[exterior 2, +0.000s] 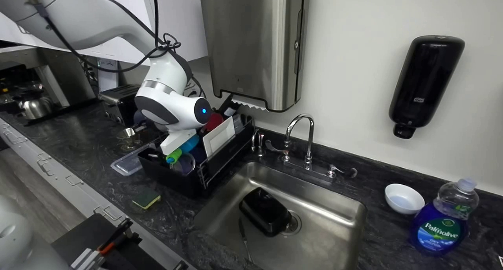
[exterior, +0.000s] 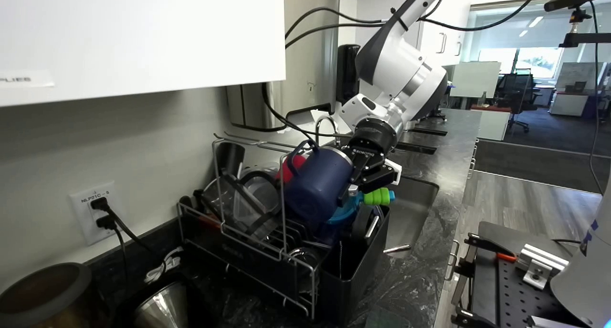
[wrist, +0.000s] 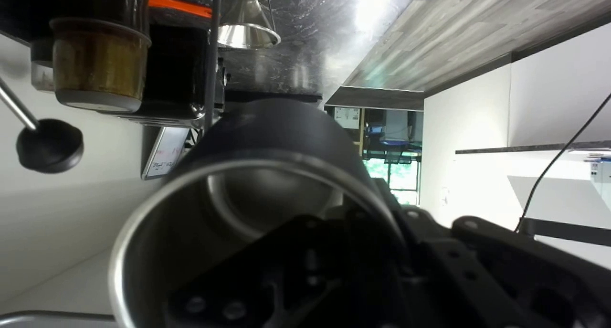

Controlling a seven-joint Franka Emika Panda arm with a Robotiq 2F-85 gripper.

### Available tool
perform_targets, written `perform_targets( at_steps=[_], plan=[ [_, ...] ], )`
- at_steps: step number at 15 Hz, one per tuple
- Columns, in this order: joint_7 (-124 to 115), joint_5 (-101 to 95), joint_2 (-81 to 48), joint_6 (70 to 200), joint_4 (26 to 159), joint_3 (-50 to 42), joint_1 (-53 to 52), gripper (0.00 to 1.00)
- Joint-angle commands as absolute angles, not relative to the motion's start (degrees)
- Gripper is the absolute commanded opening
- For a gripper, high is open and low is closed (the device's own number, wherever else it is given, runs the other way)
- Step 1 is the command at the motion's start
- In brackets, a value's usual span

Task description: Move the mug from the sink to the dish rack

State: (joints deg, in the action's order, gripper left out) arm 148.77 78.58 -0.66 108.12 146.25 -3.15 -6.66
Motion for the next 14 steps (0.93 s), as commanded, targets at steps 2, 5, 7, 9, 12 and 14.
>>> perform_targets(
  at_steps=[2, 5, 7, 9, 12, 14],
  plan=[
    [149.3, 79.5, -1.6, 107.9, 145.3, -1.5, -4.4, 0.38],
    [149.3, 79.1, -1.5, 107.5, 145.6, -1.6, -4.0, 0.59],
    [149.3, 78.9, -1.3, 107.4, 145.7, -1.7, -3.7, 0.73],
    [149.3, 78.5, -0.9, 107.2, 145.9, -1.9, -3.4, 0.87],
    [149.3, 77.9, -0.6, 107.1, 146.2, -2.2, -2.7, 1.00],
    [149.3, 77.6, -0.4, 107.0, 146.3, -2.4, -2.1, 1.00]
  ],
)
